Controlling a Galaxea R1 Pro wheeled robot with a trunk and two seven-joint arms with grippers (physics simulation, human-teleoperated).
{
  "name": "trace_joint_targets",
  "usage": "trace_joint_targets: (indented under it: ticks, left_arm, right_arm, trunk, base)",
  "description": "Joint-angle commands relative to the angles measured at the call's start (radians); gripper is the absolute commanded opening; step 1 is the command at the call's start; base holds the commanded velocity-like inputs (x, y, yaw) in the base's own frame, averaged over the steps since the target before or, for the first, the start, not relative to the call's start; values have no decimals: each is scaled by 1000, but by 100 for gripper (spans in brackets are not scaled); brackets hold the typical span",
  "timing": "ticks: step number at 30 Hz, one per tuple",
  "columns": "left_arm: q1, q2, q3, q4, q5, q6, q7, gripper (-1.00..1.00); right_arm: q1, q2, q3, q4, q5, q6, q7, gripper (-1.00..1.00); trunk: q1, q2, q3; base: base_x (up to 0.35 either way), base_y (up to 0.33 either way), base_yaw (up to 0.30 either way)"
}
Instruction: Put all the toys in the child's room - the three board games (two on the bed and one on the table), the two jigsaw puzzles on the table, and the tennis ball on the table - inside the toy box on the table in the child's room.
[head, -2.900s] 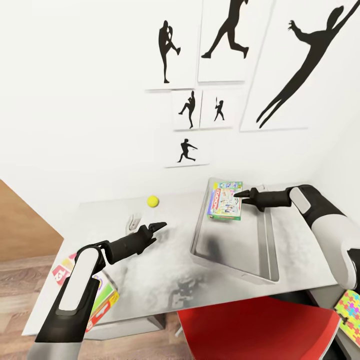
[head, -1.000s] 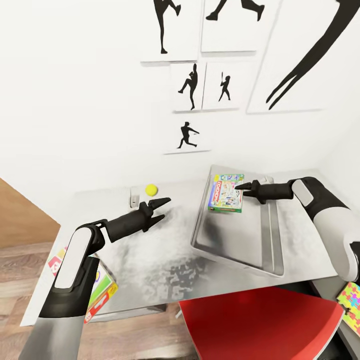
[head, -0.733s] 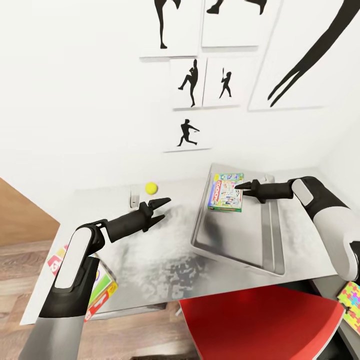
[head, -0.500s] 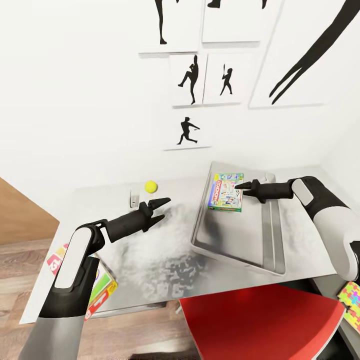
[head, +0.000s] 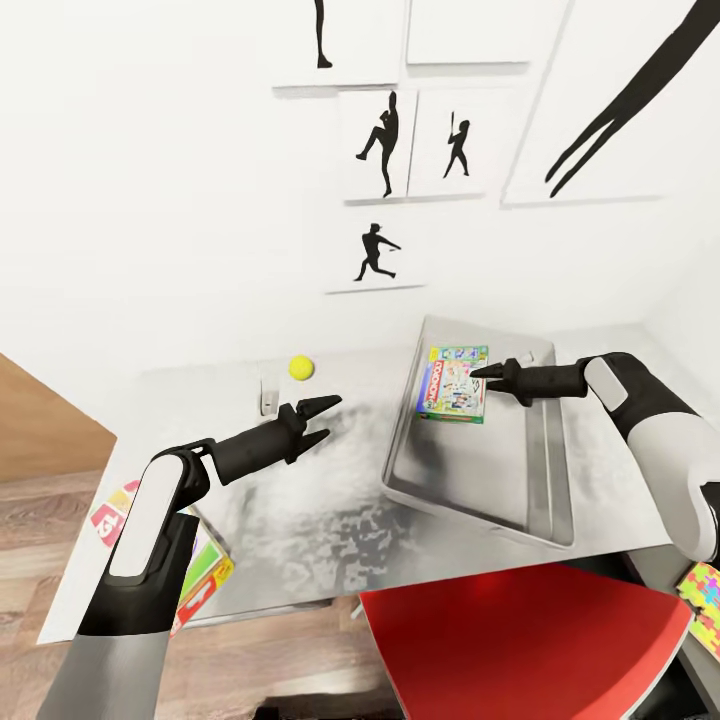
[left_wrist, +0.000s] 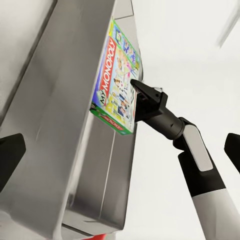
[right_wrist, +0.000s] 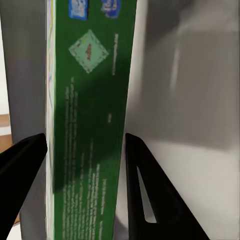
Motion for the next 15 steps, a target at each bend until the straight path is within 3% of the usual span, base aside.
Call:
trace_joint_targets:
  ticks: [1,15]
  left_arm:
    - [-1,0,1,-1,11,2,10,100]
    - [-1,0,1,1,10,3,11,100]
  right_arm:
    - [-1,-1,3,0,2,2,9,-100]
    - [0,-4,3,0,2,2,9,-100]
  trunk:
    - [0,-2,-3]
    - [0,-2,-16]
  base:
    - [0,0,0]
    - [0,0,0]
